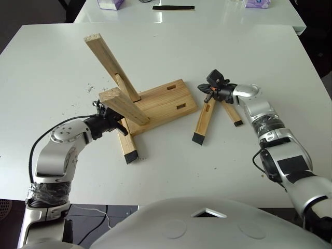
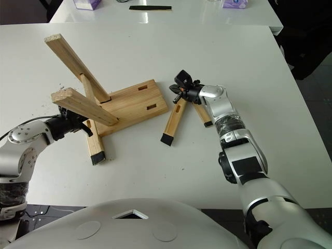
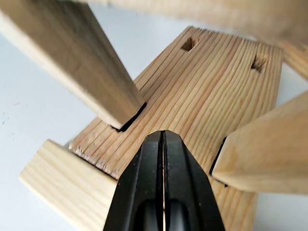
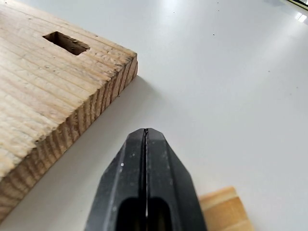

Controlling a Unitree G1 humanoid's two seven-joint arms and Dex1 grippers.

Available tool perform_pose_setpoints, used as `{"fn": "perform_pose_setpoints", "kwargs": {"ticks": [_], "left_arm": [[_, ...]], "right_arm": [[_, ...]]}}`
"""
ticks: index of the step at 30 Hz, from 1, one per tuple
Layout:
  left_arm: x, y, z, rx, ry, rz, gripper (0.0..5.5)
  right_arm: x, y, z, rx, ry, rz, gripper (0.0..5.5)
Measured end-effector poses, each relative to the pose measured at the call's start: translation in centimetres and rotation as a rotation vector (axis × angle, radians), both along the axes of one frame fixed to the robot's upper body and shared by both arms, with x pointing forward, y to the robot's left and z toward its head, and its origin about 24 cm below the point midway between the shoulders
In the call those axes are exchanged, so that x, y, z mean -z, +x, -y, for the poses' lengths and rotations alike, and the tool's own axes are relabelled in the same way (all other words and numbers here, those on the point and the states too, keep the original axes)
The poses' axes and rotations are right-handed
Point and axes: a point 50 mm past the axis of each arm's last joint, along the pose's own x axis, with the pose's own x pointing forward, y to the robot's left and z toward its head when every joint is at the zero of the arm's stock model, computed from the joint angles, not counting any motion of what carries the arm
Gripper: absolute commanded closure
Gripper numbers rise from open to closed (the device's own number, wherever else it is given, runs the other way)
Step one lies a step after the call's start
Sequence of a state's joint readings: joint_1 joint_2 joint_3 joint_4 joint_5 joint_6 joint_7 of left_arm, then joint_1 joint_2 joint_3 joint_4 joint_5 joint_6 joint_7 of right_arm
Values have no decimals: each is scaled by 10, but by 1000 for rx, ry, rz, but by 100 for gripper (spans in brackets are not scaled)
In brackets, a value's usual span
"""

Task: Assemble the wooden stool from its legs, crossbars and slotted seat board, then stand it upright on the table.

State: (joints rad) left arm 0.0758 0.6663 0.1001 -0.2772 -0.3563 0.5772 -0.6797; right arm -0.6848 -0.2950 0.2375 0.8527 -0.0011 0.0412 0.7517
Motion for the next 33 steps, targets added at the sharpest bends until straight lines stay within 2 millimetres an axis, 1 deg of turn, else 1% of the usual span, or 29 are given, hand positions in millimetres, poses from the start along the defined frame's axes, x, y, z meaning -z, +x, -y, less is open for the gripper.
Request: {"fn": "perform_pose_setpoints", "kwargs": {"ticks": [5,7,10,13,15,20,24,27,33], "left_arm": [[-3,-3,-11,31,77,-29,550],[-1,-2,-13,49,94,-49,550],[5,0,-7,84,98,-74,550],[8,7,5,136,87,-62,550],[9,11,8,156,100,-49,550],[11,15,9,192,137,-30,550],[12,18,5,194,157,-16,550],[14,23,5,205,159,-6,550],[18,33,3,173,138,21,550]], "right_arm": [[2,-1,-3,-20,17,-12,549],[2,-2,-6,-49,30,-26,549],[2,-4,-10,-88,42,-51,549],[1,-5,-16,-136,57,-89,549],[0,-5,-16,-157,56,-108,549],[-7,-6,-15,-227,43,-147,549],[-11,-8,-16,-288,22,-173,549],[-15,-15,-12,-330,4,-190,549],[-17,-39,-5,-408,-7,-243,549]]}}
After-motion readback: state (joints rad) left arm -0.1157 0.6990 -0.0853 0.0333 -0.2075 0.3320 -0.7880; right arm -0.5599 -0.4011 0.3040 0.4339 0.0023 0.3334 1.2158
